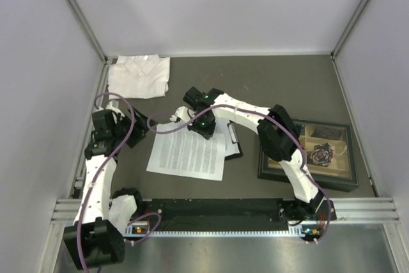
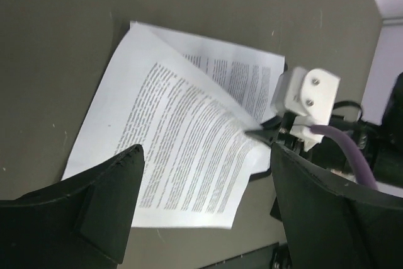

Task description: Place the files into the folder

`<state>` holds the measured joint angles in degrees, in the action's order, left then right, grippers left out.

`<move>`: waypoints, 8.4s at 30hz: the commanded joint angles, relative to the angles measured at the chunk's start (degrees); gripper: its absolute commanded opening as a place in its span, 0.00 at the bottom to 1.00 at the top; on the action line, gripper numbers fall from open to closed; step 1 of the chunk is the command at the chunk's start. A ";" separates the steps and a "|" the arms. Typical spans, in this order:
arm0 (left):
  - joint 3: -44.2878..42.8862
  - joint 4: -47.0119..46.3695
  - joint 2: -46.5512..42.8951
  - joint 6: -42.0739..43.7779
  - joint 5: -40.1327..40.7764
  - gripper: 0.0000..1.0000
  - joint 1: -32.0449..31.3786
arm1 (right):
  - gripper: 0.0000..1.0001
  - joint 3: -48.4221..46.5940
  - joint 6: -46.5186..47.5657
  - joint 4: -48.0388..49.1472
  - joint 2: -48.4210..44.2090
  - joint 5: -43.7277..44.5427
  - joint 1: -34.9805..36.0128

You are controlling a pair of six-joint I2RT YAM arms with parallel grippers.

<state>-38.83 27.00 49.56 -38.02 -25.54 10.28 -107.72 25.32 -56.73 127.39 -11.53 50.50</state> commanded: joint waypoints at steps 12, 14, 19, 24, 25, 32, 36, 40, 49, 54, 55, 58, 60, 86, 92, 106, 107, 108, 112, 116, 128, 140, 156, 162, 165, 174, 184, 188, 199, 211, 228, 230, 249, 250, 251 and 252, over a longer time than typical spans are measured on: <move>2.26 1.92 7.22 3.39 -5.84 0.98 -0.79 | 0.53 -2.58 3.87 14.79 0.05 22.15 -0.22; 2.27 1.56 7.39 3.22 -6.19 0.98 -0.88 | 0.63 -2.75 -0.61 18.21 -0.39 27.94 -0.40; 2.18 1.11 10.37 2.87 -6.38 0.98 -3.51 | 0.79 -2.93 -15.42 19.56 -4.86 37.37 -2.68; 0.95 5.94 12.57 -1.26 5.31 0.98 -5.10 | 0.82 2.66 -36.72 11.28 -11.53 21.44 -7.43; -0.27 6.74 14.32 -1.09 6.80 0.98 -5.10 | 0.82 10.96 -40.31 13.38 -16.25 18.24 -7.35; -4.59 6.22 25.75 0.84 4.80 0.97 -5.18 | 0.78 38.45 -48.17 26.23 -32.98 10.46 1.16; -3.98 4.20 26.99 0.32 5.58 0.97 -5.36 | 0.77 42.85 -52.46 25.79 -34.14 14.16 11.08; -2.13 3.58 25.15 -0.56 6.82 0.97 -5.36 | 0.77 45.66 -57.57 28.68 -32.74 16.01 16.55; 0.59 2.79 22.69 -2.67 5.85 0.97 -5.36 | 0.78 42.96 -61.80 35.99 -25.37 19.25 20.78; 1.21 4.81 22.07 -3.64 8.48 0.98 -5.36 | 0.80 42.42 -62.14 36.86 -23.42 20.84 20.60; 1.47 4.64 22.16 -3.90 9.01 0.98 -5.36 | 0.80 42.77 -62.41 37.21 -23.33 21.02 20.60; 2.79 3.32 23.21 -4.87 9.02 0.98 -5.45 | 0.80 42.77 -62.85 37.04 -23.07 22.34 20.60; 3.75 1.57 24.26 -5.39 7.45 0.98 -5.36 | 0.81 42.60 -62.76 36.69 -23.15 23.13 20.34; 2.88 -2.22 28.05 -8.12 5.67 0.95 -8.00 | 0.83 41.45 -59.95 35.73 -23.24 23.31 15.24; 2.79 -0.55 25.32 -8.39 8.49 0.95 -8.00 | 0.83 40.75 -58.37 34.84 -23.07 22.96 14.98; 4.19 -0.19 23.12 -8.74 8.14 0.96 -8.00 | 0.85 47.95 -60.30 31.59 -32.11 25.24 14.89; 5.07 -0.55 23.04 -8.91 7.88 0.96 -8.00 | 0.85 48.74 -60.48 31.94 -32.73 25.76 14.98; 5.43 -0.64 23.04 -9.00 7.96 0.96 -8.00 | 0.86 49.88 -60.65 32.12 -33.26 26.12 14.89; 6.05 -1.08 22.77 -9.09 7.44 0.95 -8.00 | 0.86 50.59 -61.00 32.29 -32.56 27.26 14.45; 5.78 -0.46 21.46 -9.27 7.43 0.96 -8.09 | 0.87 50.68 -61.35 34.31 -31.51 26.65 13.84; 6.66 -0.55 21.45 -9.09 7.08 0.96 -8.09 | 0.88 46.29 -58.90 34.84 -27.38 28.58 11.99; 6.13 -0.64 22.07 -8.47 7.43 0.96 -8.09 | 0.88 43.21 -57.75 31.60 -29.83 28.50 11.37; 3.94 -1.17 23.31 -8.04 6.12 0.96 -8.09 | 0.90 44.53 -51.78 34.23 -34.15 14.17 -11.46; 0.78 6.54 20.07 -5.05 9.27 0.97 -8.09 | 0.89 39.35 -50.45 34.75 -26.68 8.73 -16.05; -1.51 10.77 14.54 -3.90 15.84 0.98 -8.09 | 0.88 40.74 -53.17 36.68 -25.36 7.93 -16.40; -4.24 13.17 7.12 -5.22 17.64 0.98 -8.17 | 0.84 45.84 -60.38 46.52 -23.07 -2.09 -15.44; -6.25 11.48 11.43 -3.39 14.37 0.96 -8.79 | 0.84 42.25 -56.45 37.78 -25.61 8.34 -11.56; -9.95 15.97 13.62 0.57 27.17 0.98 -8.70 | 0.84 35.41 -51.17 29.06 -22.73 17.67 -11.48; -4.06 7.80 20.66 -2.94 21.76 0.98 -8.09 | 0.52 27.92 -47.91 25.35 -17.97 17.43 -11.21; -0.64 2.97 23.12 -1.88 22.82 0.96 -8.17 | 0.55 25.89 -46.33 26.49 -13.57 16.10 -8.93; 0.16 2.79 24.09 -1.62 21.41 0.95 -8.09 | 0.60 27.83 -48.35 26.85 -18.85 13.02 -8.23; 0.33 2.96 23.48 -1.62 21.85 0.95 -8.09 | 0.60 27.83 -48.61 26.93 -18.23 13.11 -8.23; -2.91 6.04 21.01 -2.32 23.87 0.98 -7.56 | 0.46 25.64 -50.46 24.92 -12.52 18.63 -6.47; -3.18 6.39 21.45 -2.15 24.74 0.98 -7.39 | 0.46 25.37 -50.89 24.39 -12.35 19.43 -6.29; -3.44 6.83 21.89 -1.97 25.01 0.98 -7.12 | 0.46 25.11 -51.16 23.69 -12.08 20.40 -6.12; -3.62 6.66 22.59 -1.71 25.01 0.98 -6.95 | 0.46 24.76 -51.42 22.55 -11.82 22.15 -5.68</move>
<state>-39.75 32.23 71.16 -40.36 -2.79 2.39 -80.07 -24.43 -31.20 113.82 5.10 43.16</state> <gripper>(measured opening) 0.982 0.464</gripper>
